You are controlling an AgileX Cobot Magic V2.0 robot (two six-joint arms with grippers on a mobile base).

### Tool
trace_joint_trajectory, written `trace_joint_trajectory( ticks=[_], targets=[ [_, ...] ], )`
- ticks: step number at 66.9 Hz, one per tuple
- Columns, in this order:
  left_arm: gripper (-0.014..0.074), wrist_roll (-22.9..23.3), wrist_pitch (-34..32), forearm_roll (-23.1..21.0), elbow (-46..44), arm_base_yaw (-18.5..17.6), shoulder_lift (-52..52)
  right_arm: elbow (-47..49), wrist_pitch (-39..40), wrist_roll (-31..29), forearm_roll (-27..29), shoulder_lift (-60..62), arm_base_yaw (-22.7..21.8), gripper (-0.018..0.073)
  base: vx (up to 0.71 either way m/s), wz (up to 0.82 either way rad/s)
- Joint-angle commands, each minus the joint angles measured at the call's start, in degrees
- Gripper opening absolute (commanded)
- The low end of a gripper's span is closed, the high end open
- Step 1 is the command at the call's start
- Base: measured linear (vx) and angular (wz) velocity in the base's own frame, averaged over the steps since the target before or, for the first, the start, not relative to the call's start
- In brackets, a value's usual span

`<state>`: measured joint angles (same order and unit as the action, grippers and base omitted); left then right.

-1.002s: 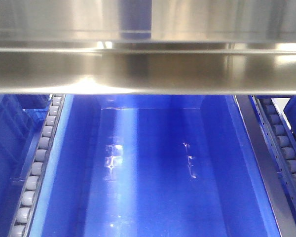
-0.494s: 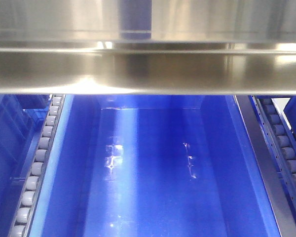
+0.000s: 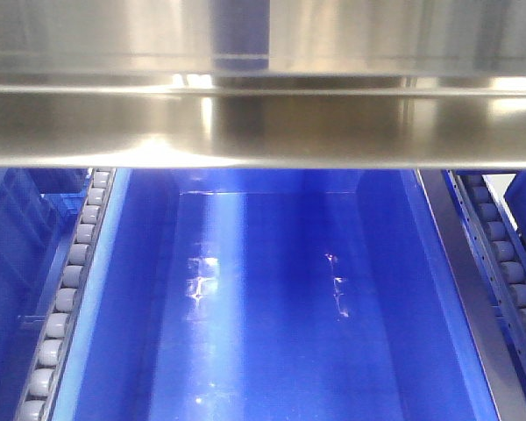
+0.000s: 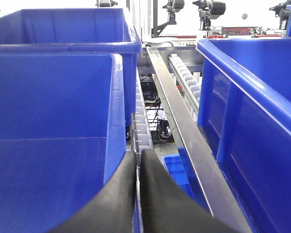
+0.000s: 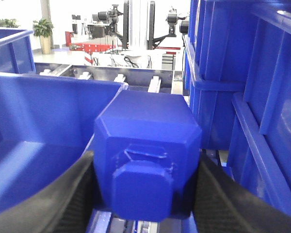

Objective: Pour parts from conveyor to right shelf
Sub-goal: 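Position the base in front of the empty blue bin on the shelf, then reach the right gripper into the blue bin holding the part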

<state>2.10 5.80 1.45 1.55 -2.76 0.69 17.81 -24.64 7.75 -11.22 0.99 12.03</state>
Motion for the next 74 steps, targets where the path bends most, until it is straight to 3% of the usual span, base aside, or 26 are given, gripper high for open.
trace_joint_trajectory(
  ticks=[1,14,23,34,49,74],
  targets=[
    [-0.0006,0.4,-4.5,-0.4,-1.1,-0.3,0.7,1.6,5.2,-0.2,1.0,-1.0,-0.2,-0.0005,0.0,0.0],
    [-0.0006,0.4,-4.5,-0.4,-1.1,-0.3,0.7,2.6,4.0,-0.4,0.4,-3.2,-0.2,-0.0005,0.0,0.0],
    [-0.0006,0.4,-4.5,-0.4,-1.1,-0.3,0.7,6.8,0.3,-4.1,0.4,-10.4,-0.2,-0.0001,0.0,0.0],
    [-0.0006,0.4,-4.5,-0.4,-1.1,-0.3,0.7,13.3,-1.0,-4.5,3.4,-18.2,0.9,0.0005,0.0,0.0],
    [-0.0006,0.4,-4.5,-0.4,-1.1,-0.3,0.7,18.3,-2.5,-4.6,5.2,-26.8,7.4,0.001,0.0,0.0],
    [-0.0006,0.4,-4.5,-0.4,-1.1,-0.3,0.7,29.4,-6.4,-6.1,7.1,-48.9,22.5,0.0016,0.0,0.0]
  ],
)
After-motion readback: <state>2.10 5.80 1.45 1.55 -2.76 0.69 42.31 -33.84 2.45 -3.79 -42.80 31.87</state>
